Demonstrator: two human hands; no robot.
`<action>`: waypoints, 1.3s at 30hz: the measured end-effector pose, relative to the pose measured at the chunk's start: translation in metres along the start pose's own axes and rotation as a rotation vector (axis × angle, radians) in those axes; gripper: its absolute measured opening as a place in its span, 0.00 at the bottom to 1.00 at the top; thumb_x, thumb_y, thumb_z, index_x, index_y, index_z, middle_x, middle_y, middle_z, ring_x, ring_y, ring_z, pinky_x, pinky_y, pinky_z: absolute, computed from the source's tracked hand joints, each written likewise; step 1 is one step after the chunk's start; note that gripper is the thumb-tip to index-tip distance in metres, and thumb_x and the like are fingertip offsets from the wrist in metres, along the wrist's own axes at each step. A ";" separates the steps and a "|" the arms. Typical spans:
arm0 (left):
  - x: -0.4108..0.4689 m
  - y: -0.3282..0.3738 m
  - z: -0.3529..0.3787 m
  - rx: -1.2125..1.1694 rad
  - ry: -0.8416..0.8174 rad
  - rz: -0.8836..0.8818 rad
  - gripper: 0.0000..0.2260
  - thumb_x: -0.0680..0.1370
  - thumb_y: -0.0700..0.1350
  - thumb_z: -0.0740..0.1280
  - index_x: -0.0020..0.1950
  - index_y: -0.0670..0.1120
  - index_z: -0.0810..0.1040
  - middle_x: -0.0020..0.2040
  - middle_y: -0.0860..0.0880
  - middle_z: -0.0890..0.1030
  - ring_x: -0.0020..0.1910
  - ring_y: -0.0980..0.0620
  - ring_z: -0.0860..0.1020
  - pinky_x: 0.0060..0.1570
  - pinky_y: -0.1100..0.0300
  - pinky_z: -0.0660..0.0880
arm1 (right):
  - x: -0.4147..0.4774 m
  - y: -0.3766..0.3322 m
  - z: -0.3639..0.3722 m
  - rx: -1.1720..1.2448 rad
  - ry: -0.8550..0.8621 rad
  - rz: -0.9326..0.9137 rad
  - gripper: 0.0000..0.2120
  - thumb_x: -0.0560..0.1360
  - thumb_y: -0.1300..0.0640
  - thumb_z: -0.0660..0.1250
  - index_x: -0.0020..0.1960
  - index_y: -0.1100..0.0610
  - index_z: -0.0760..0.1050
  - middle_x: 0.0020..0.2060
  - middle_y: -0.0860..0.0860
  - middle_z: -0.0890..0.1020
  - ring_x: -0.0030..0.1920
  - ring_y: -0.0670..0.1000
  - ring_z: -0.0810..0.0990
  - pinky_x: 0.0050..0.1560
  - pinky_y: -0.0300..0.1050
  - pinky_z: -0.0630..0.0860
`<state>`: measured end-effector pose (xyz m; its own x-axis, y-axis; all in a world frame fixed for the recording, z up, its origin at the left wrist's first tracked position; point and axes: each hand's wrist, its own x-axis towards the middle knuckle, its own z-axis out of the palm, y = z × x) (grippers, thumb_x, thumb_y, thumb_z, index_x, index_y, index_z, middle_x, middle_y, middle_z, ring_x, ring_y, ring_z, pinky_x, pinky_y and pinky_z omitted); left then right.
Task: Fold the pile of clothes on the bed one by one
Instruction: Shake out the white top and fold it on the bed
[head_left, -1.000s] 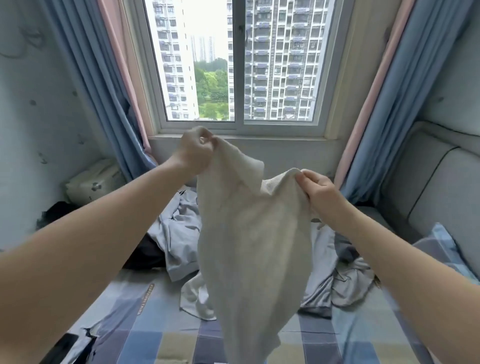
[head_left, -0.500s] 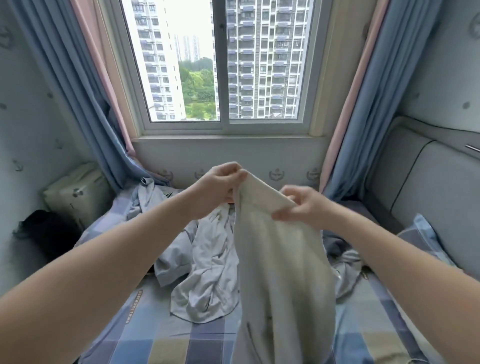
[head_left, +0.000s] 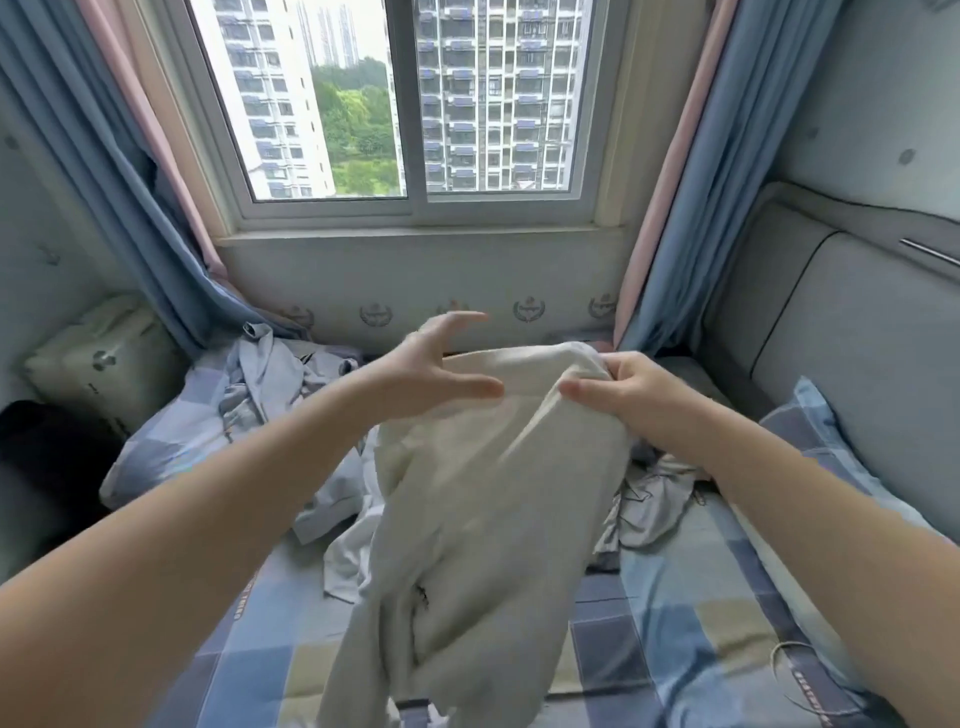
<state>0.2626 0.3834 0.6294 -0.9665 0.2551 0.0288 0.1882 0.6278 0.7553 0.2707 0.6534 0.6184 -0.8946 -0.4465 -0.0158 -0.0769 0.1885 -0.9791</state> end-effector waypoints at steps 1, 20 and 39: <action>-0.005 0.005 0.017 -0.026 -0.146 0.039 0.33 0.70 0.56 0.79 0.72 0.57 0.71 0.67 0.57 0.75 0.65 0.59 0.73 0.65 0.60 0.72 | 0.004 -0.011 0.003 -0.004 0.001 -0.052 0.17 0.74 0.52 0.74 0.53 0.66 0.81 0.42 0.57 0.84 0.41 0.52 0.82 0.43 0.45 0.80; -0.011 -0.002 0.019 -0.868 0.467 -0.037 0.14 0.83 0.54 0.65 0.40 0.49 0.74 0.33 0.50 0.73 0.33 0.52 0.71 0.36 0.56 0.71 | -0.037 0.109 -0.007 -0.208 -0.005 0.376 0.08 0.77 0.55 0.72 0.51 0.60 0.83 0.46 0.56 0.86 0.47 0.55 0.83 0.57 0.55 0.78; -0.040 -0.016 0.113 -0.506 -0.102 -0.027 0.15 0.72 0.59 0.72 0.37 0.48 0.80 0.35 0.50 0.76 0.36 0.51 0.73 0.39 0.52 0.69 | -0.039 -0.007 -0.019 -0.056 0.144 0.110 0.08 0.79 0.57 0.69 0.52 0.60 0.83 0.41 0.53 0.85 0.40 0.48 0.82 0.38 0.40 0.79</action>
<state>0.3176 0.4467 0.5426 -0.9431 0.3302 -0.0401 0.0310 0.2074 0.9778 0.2980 0.6859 0.6301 -0.9525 -0.2914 -0.0884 0.0038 0.2790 -0.9603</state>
